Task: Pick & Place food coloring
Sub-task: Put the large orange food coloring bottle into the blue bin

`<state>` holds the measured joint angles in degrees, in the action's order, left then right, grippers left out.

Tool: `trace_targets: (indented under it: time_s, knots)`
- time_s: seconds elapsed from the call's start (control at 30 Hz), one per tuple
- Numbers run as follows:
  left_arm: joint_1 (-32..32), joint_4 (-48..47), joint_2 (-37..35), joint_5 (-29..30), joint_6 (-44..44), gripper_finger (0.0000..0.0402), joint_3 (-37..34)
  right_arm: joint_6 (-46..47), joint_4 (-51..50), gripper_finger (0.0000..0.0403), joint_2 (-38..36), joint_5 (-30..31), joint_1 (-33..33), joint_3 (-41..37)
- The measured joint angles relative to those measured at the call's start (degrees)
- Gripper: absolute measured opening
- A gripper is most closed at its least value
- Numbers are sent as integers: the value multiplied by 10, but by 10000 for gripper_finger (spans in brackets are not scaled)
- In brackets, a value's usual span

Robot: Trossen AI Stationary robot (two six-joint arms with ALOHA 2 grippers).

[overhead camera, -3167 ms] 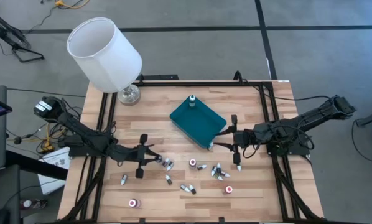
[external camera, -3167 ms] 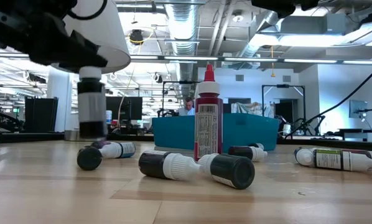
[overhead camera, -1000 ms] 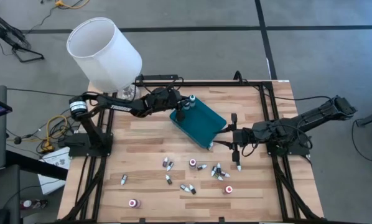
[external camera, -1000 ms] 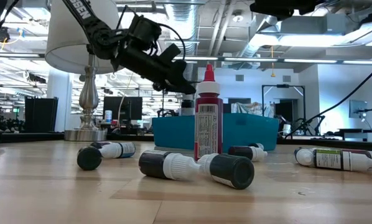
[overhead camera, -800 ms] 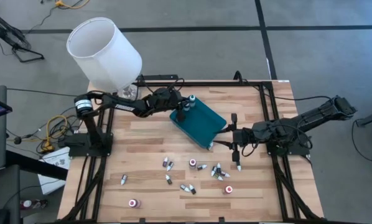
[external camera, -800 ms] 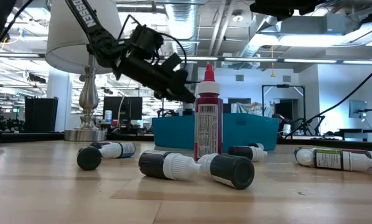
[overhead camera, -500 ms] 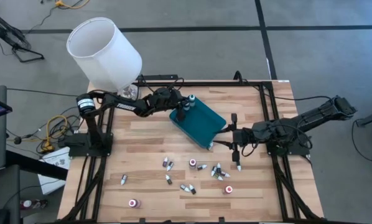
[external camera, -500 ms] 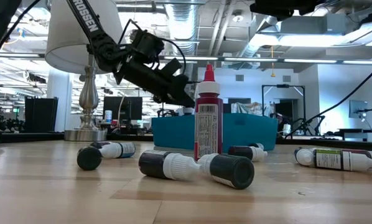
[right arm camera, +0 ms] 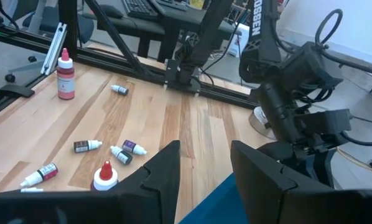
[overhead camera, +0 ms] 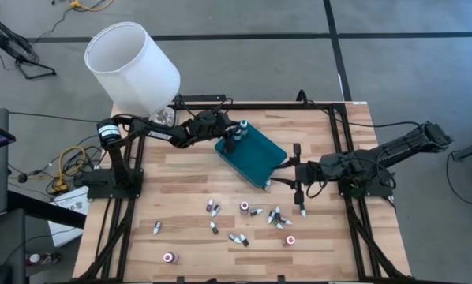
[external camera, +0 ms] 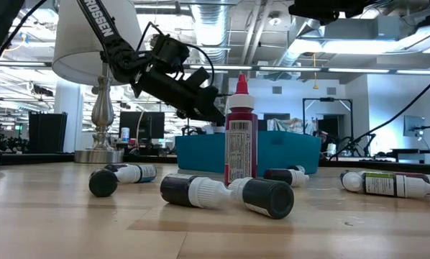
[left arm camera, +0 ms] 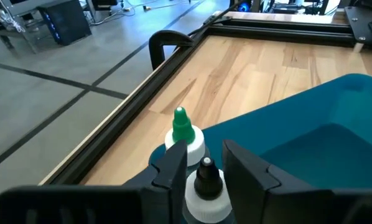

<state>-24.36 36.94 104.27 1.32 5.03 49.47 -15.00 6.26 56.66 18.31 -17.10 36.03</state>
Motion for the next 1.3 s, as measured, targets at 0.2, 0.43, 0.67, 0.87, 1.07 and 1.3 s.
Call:
trace_targets:
  time_s: [0.2,0.43,0.67,0.87,1.07,1.3]
  knots:
    - [0,6,0,0,5,114,0,0,0,134,0,-1,0,0]
    - [0,1,-41,1,29,116,0,11,-7,134,0,-2,0,0]
    - [14,-93,-142,-14,52,116,0,19,-16,134,0,-2,0,0]
    - [63,-239,-241,-45,81,116,0,27,-17,134,0,-2,-1,0]
    - [133,-343,-320,-45,84,116,0,68,-49,134,0,-4,-2,0]
    - [211,-358,-388,-34,82,116,-57,118,-65,134,9,-3,-63,-25]
